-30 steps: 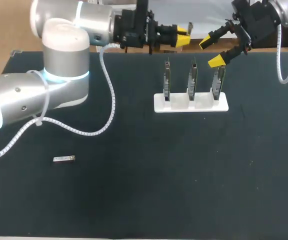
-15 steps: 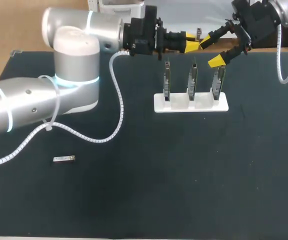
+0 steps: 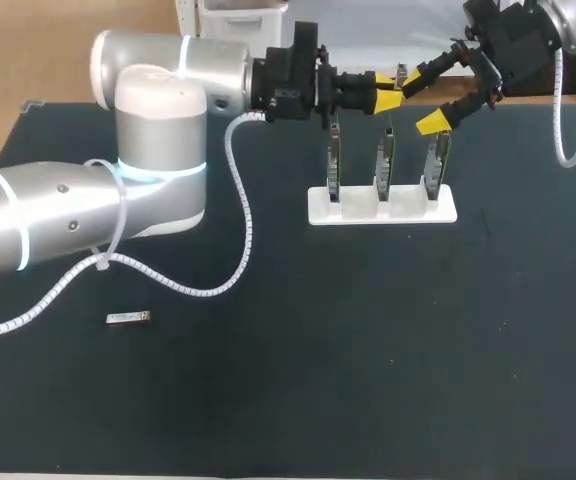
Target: Pick up the optical module with the left hand, and insert it into the network port with the right hand.
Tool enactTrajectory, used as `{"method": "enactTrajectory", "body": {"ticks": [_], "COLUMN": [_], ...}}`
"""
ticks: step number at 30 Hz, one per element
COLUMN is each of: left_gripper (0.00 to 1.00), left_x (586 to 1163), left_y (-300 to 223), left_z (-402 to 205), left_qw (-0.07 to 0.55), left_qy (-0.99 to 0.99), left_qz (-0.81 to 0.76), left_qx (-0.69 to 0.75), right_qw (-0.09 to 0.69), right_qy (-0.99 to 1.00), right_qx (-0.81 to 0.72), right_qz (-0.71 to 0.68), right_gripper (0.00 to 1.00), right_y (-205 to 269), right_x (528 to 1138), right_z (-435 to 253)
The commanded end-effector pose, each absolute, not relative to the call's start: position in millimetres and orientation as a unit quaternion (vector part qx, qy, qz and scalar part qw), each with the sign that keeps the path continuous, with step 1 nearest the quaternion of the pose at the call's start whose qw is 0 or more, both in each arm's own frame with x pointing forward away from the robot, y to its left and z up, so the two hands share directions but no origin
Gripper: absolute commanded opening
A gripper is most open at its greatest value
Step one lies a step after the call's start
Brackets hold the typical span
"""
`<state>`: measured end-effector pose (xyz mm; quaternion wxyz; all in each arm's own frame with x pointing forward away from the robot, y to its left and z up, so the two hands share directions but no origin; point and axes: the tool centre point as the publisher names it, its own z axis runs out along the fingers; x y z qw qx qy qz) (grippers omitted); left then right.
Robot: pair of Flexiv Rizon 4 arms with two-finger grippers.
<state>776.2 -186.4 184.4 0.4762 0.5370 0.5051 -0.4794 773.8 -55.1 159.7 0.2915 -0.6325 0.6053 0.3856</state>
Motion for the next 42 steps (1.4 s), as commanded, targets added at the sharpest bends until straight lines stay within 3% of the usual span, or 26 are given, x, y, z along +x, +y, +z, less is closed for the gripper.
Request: {"method": "enactTrajectory", "body": {"ticks": [1,42], "left_gripper": [0.00,0.00], "left_x": [770,773], "left_y": [-186,-185], "left_z": [180,162], "left_qw": [0.482,0.473], "left_qy": [0.509,0.518], "left_qz": [-0.479,-0.492], "left_qx": [0.529,0.516], "right_qw": [0.291,0.291], "right_qy": [0.605,0.605], "right_qx": [-0.633,-0.633], "right_qz": [0.386,0.386], "right_gripper": [1.00,1.00], "right_y": [-55,-55], "right_x": [775,775], "right_z": [160,160]}}
